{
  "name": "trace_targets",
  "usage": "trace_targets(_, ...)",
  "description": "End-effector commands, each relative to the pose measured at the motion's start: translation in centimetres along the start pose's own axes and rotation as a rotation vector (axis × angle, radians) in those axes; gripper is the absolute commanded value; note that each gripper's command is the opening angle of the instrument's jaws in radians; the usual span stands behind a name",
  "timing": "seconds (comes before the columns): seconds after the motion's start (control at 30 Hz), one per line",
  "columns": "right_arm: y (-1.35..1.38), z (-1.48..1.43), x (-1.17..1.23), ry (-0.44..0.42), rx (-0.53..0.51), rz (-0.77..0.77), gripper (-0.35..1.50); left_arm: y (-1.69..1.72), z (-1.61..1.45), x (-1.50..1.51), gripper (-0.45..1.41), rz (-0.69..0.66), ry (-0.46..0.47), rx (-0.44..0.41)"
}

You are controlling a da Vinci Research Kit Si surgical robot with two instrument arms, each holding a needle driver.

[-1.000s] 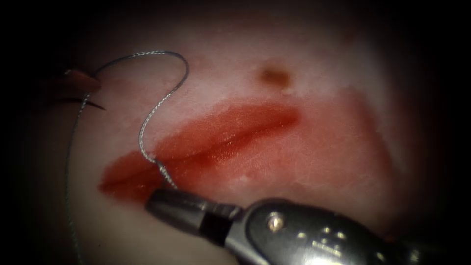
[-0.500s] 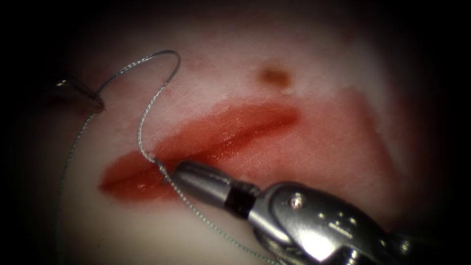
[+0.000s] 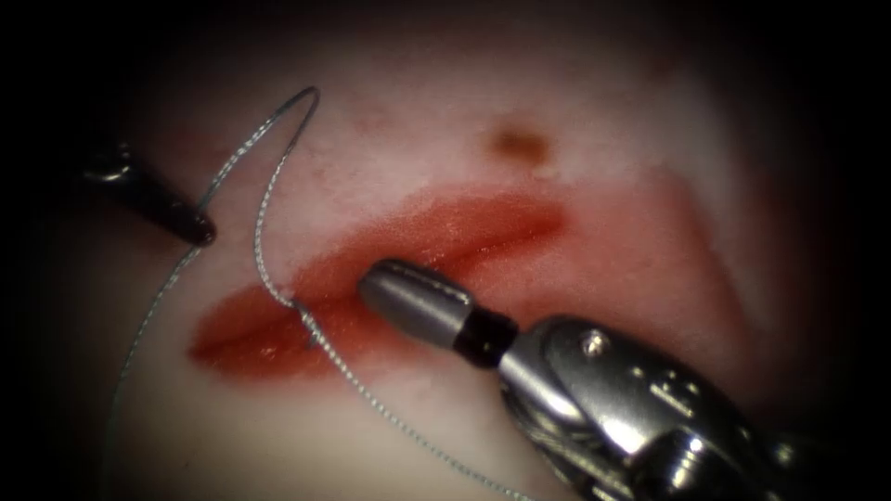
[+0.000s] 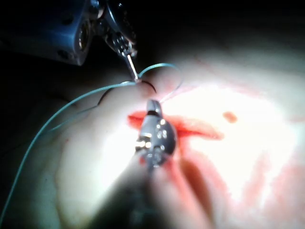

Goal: Wound Closure
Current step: Loop the suture once, clockwise, around the gripper.

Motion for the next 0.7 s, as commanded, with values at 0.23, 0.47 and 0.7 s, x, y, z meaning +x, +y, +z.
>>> trace_targets(0.23, 0.12, 0.47, 0.03, -0.065, 0.064, 0.153, -0.35, -0.11, 0.01, -0.11, -0.45, 0.023, -0.010, 0.105)
trace_targets(0.47, 0.31, 0.81, -0.07, -0.162, 0.169, 0.284, -0.35, -0.13, 0.25, -0.11, -0.45, 0.050, -0.025, 0.230)
trace_targets(0.7, 0.29, 1.15, -0.06, -0.149, 0.219, 0.335, -0.35, -0.20, 0.43, -0.06, -0.45, 0.075, 0.007, 0.282)
